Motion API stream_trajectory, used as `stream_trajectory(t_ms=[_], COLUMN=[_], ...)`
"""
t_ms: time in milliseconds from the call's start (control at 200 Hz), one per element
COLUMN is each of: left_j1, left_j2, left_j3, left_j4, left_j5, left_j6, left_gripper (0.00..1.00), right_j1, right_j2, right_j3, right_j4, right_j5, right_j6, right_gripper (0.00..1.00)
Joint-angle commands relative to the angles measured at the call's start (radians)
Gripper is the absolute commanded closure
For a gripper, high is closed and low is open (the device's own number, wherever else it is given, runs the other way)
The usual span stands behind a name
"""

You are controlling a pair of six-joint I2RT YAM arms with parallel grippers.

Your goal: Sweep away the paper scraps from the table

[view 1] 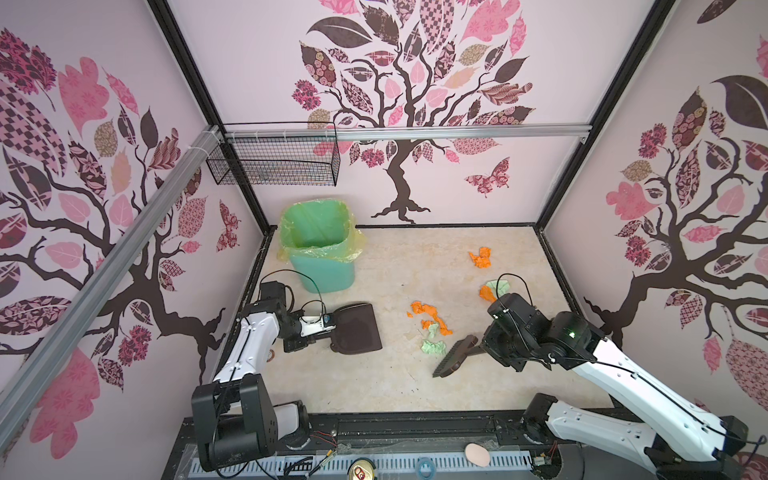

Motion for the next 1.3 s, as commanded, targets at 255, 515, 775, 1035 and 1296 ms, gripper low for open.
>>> stream_trajectory(t_ms=[255,515,775,1035,1296], left_j1=[-0.008,-0.111,-0.249,-0.354,-0.396], left_j2=[-0.008,-0.041,0.045,0.088,0.16], left_j3=[0.039,-0.059,0.006,0.075,0.093], left_j4=[-0.022,0.08,0.102,0.119,0.147], left_j5=[0.028,-0.067,-0.224,-0.336,-0.39], left_j6=[-0.019,-0.005,-0.074,-0.139,-0.184], left_gripper=[1.0,1.0,1.0,1.0,1.0], right_j1=[0.005,-0.069,-0.133,-0.164,-0.138], right_j2=[0.103,0.328,0.512,0.628,0.879], right_j3=[0.186,0.588,0.642,0.719,0.833], right_j4=[-0.047,-0.33,-0.331,-0.329,-0.329], right_j5=[0.09,0.072,0.227,0.365,0.341], right_j6=[-0.126,-0.692,-0.967,-1.076,-1.143], right_gripper=[1.0,1.0,1.0,1.0,1.0])
